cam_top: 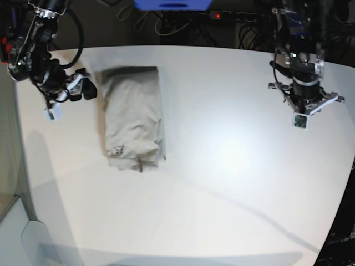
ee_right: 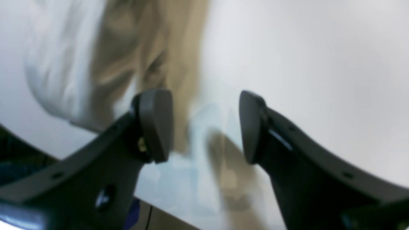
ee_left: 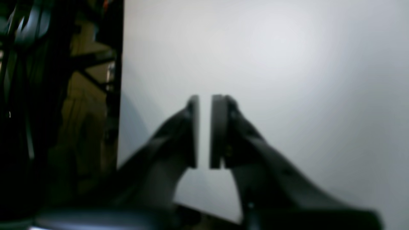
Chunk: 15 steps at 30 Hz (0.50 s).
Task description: Layout the t-shirt on the table in an organized manner, then fold the t-shirt properly
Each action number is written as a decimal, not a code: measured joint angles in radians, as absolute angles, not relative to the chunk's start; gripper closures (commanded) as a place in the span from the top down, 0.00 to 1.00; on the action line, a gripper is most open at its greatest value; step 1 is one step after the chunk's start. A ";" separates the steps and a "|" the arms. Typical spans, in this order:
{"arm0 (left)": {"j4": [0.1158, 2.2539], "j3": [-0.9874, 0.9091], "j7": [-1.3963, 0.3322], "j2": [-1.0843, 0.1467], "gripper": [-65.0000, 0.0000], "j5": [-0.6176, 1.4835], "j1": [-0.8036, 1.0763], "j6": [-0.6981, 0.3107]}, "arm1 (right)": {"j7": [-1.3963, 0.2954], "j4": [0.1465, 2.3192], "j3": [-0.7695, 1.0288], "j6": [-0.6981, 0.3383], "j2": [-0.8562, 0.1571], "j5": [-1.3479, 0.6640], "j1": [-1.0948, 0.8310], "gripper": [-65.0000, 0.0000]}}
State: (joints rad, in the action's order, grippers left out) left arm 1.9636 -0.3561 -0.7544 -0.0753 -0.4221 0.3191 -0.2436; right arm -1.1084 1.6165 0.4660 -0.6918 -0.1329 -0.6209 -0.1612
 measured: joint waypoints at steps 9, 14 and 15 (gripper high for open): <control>1.971 -0.488 -0.744 0.019 0.00 -0.419 0.367 -0.429 | -0.936 1.617 0.352 -0.692 -0.131 -0.625 -0.269 0.53; 1.971 -0.571 -0.752 0.084 0.00 -0.430 0.365 -0.563 | -0.928 1.617 0.445 -0.692 -0.130 -0.628 -0.262 0.53; 1.971 -0.578 -0.751 0.094 0.00 -0.430 0.368 -0.588 | -0.927 1.617 0.471 -0.692 -0.131 -0.625 -0.263 0.53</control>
